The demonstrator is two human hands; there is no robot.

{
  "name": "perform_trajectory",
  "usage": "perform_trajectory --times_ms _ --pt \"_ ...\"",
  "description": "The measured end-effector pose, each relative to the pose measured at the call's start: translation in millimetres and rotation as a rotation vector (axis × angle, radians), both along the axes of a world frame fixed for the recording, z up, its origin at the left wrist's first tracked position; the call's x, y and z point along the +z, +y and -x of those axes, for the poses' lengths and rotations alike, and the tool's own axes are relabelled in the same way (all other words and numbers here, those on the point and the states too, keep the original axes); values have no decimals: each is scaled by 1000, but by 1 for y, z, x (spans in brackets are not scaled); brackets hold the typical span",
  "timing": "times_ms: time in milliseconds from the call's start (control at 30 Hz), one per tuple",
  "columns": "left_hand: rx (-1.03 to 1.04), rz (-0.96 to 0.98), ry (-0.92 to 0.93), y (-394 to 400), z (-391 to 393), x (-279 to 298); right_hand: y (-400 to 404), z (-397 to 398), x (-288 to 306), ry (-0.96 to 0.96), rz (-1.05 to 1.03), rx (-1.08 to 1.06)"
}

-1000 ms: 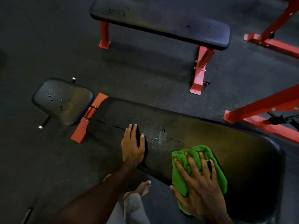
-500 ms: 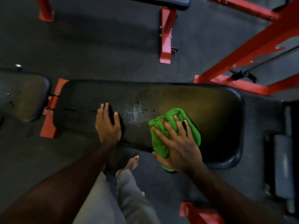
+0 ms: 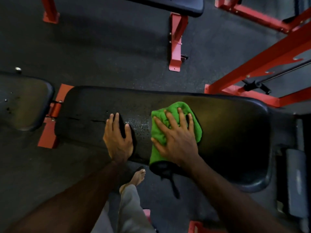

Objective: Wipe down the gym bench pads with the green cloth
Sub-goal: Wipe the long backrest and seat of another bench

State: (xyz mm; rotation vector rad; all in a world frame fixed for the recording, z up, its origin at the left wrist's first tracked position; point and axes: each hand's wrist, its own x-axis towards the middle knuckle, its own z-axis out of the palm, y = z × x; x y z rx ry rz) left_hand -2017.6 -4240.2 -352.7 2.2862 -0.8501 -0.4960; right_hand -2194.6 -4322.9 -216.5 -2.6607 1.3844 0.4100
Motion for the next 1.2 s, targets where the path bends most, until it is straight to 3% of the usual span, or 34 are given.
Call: perform_trajectory --times_ms 67,167,233,433,467,567,633,800,867,1000,1067,1133,1200 --pt "12 -4 24 0 1 2 22 -21 -9 -20 -23 -70" --pt "14 0 29 0 0 5 44 -5 -11 1 -86 192" --pt "13 7 29 0 -1 5 30 15 -3 -18 -78 251" --pt "2 14 26 0 -1 4 -9 -28 -11 -27 95 -243" --pt "2 7 33 1 0 5 4 -35 -14 -36 63 -214" --pt "5 1 40 1 0 5 36 -20 -17 -28 -40 138" --pt "8 -3 49 0 -1 5 20 5 -6 -45 -51 207" --pt "1 -22 70 2 0 4 -49 -18 -5 -63 112 -276" --pt "-1 -23 78 3 1 2 -39 -52 -17 -57 101 -334" --pt "6 23 57 3 0 4 10 -41 -22 1 -116 206" --pt "13 11 78 3 1 5 -2 -14 -10 -18 -142 273" --pt "11 -1 88 3 2 7 -35 -4 -3 -76 -11 97" --pt "5 -11 96 3 1 6 -70 -22 -1 -81 107 -219"
